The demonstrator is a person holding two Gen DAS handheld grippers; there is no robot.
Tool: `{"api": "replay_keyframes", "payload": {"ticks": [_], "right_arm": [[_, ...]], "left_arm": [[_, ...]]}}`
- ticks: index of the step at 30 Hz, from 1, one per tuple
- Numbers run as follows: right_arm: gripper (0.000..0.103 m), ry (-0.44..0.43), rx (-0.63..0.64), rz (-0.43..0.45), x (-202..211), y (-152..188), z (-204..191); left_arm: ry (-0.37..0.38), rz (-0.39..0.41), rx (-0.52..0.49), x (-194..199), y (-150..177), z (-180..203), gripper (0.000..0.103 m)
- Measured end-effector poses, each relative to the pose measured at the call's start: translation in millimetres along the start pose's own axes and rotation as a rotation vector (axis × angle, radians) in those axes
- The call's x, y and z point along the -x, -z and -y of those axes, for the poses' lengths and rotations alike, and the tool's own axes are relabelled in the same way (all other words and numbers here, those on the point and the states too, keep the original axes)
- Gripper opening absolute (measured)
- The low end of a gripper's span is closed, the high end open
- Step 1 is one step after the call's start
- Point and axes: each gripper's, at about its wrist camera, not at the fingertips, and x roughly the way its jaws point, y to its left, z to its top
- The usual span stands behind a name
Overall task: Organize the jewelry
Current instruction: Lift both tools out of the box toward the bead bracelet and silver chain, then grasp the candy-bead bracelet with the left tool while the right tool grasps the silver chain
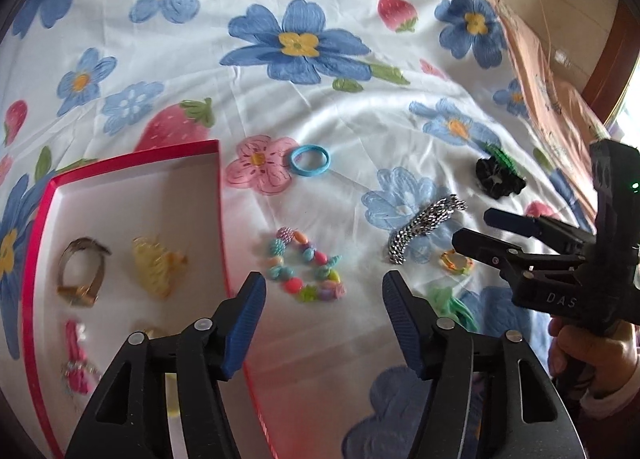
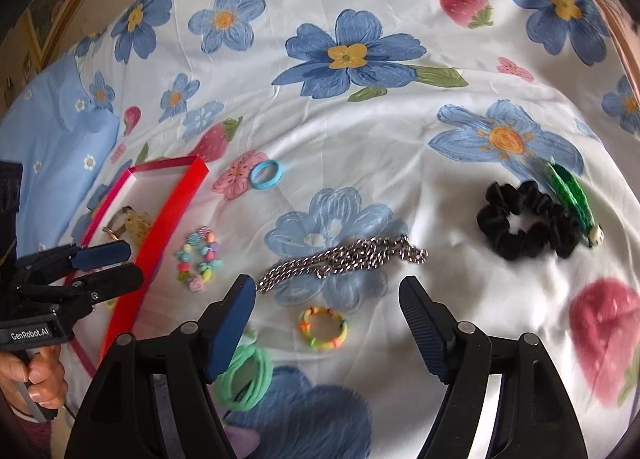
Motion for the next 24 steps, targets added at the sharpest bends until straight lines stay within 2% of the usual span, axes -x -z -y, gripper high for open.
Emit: {"api": "replay_keyframes", "payload": {"ticks": [11, 12, 13, 14, 15, 16, 17, 18, 19, 21, 24], "right_arm": [[0.077, 0.069, 0.089, -0.092, -44.4, -7.6, 10.9], [0.078, 0.067, 0.100, -0.090, -46.2, -7.9, 10.5], [0.078, 0.070, 0.114, -0.089, -47.9, -8.6, 9.2], [0.075, 0.079, 0.127, -0.091, -49.4, -8.9, 7.0], [0.072, 0.088, 0.141, -0.091, -51.0, -9.2, 5.4], [0.068, 0.103, 0.157, -0.091, -53.0, -9.5, 3.1], [0.058, 0.120, 0.169, -0.090, -54.2, -9.8, 1.8], [0.048, 0.131, 0.179, -0.087, -55.0, -10.5, 0.7], [0.044, 0.134, 0.181, -0.086, -55.4, -11.5, 0.7], [0.022, 0.150, 0.188, -0.082, -55.1, -12.1, 0.7], [0.014, 0.142, 0.173, -0.074, -53.5, -12.4, 3.4]], "left_arm": [[-0.056, -0.085, -0.071, -64.6, -20.5, 16.7, 0.060], [-0.060, -0.088, -0.073, -66.8, -20.3, 16.4, 0.059], [-0.063, -0.095, -0.077, -71.0, -21.2, 17.3, 0.053], [-0.060, -0.098, -0.079, -72.4, -21.4, 17.4, 0.044], [-0.058, -0.100, -0.083, -74.2, -22.4, 18.3, 0.039], [-0.052, -0.109, -0.087, -77.0, -23.1, 19.0, 0.027], [-0.045, -0.123, -0.088, -80.1, -22.9, 18.9, 0.018], [-0.035, -0.134, -0.090, -84.3, -22.6, 19.3, 0.017], [-0.032, -0.132, -0.092, -85.0, -22.4, 19.3, 0.017], [-0.024, -0.126, -0.094, -85.0, -22.8, 19.1, 0.016], [-0.007, -0.110, -0.087, -80.9, -22.6, 16.8, 0.008]]}}
